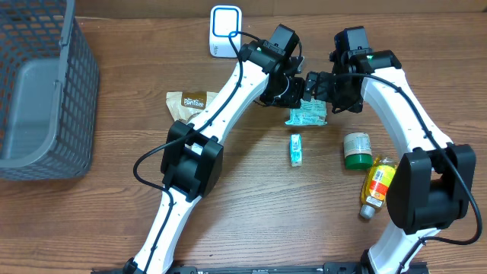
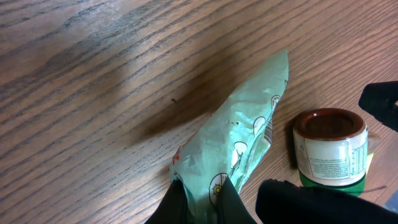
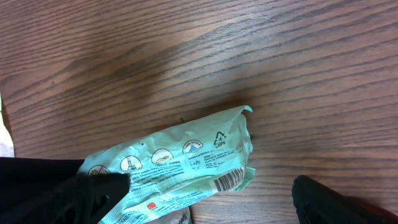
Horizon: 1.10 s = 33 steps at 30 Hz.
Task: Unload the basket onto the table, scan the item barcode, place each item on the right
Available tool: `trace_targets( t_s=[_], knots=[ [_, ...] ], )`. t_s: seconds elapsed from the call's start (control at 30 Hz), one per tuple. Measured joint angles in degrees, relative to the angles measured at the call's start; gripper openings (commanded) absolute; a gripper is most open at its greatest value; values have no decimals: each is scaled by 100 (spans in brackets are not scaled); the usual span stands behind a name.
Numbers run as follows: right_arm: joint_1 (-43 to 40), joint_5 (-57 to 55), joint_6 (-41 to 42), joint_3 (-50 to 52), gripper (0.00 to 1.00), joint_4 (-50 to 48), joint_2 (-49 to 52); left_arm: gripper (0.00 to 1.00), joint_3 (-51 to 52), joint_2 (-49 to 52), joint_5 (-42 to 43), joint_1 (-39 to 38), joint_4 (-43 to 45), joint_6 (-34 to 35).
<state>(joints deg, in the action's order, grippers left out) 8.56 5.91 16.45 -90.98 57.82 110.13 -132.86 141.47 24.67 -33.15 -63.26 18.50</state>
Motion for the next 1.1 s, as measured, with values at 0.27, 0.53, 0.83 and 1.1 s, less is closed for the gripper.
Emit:
trace_targets(
  t_s=[0.27, 0.53, 0.83, 1.1],
  knots=[
    [-35, -76, 0, 0, 100, 9, 0, 6, 0, 9, -118, -59, 22, -24],
    [-37, -101, 0, 0, 100, 9, 0, 8, 0, 9, -238, -63, 151, -46],
    [-37, -96, 0, 0, 100, 4, 0, 7, 0, 9, -238, -63, 70, -46],
    [-50, -81, -20, 0, 100, -452, 0, 7, 2, 9, -302, -50, 22, -46]
  ],
)
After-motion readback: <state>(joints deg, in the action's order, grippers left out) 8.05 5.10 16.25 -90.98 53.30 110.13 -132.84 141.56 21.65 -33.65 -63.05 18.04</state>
